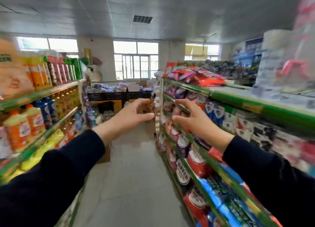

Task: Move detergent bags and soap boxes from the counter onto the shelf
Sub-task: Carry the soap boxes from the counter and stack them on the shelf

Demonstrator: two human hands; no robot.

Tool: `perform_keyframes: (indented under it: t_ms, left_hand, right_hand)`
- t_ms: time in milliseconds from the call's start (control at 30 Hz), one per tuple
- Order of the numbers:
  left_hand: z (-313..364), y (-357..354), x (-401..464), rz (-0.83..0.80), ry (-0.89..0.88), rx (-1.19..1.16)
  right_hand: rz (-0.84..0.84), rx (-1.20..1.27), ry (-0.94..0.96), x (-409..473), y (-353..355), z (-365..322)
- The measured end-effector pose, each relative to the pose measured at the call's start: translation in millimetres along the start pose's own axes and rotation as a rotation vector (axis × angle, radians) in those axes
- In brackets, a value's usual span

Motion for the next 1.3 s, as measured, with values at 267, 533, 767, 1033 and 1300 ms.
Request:
perform_keyframes:
  t_ms: [267,533,767,1033,1300]
  left_hand:
    - [49,-165,77,-0.242,-0.125,-0.081]
    - [79,-280,128,-0.353,-0.217,-0.141]
    - [89,-334,203,-0.407,-0.290,-0.142]
    - [76,-369,326,-0.474,-0.337,-0.117]
    - [72,-423,453,-0.659,-0.415,-0.095]
  right_hand:
    - [0.076,-0.084,-0.179,-35,111,115]
    - [0.112,-0.225,-0.273,-49,185,182]
    - [0.144,-0.399,-0.338,-10,230,228]
    - [0.149,-0.463,-0.501,72,263,303]
    - [0.144,-0.627,-0.611,152,274,377]
Point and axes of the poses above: each hand's wrist, its own x-axis towards the middle knuckle, its own y-axis out of the back of the hand, z = x × y, the point moved 6 cm from there along x, towards the middle knuckle, and after that the axes turned 15 degrees about -x, right-handed, at the moved point
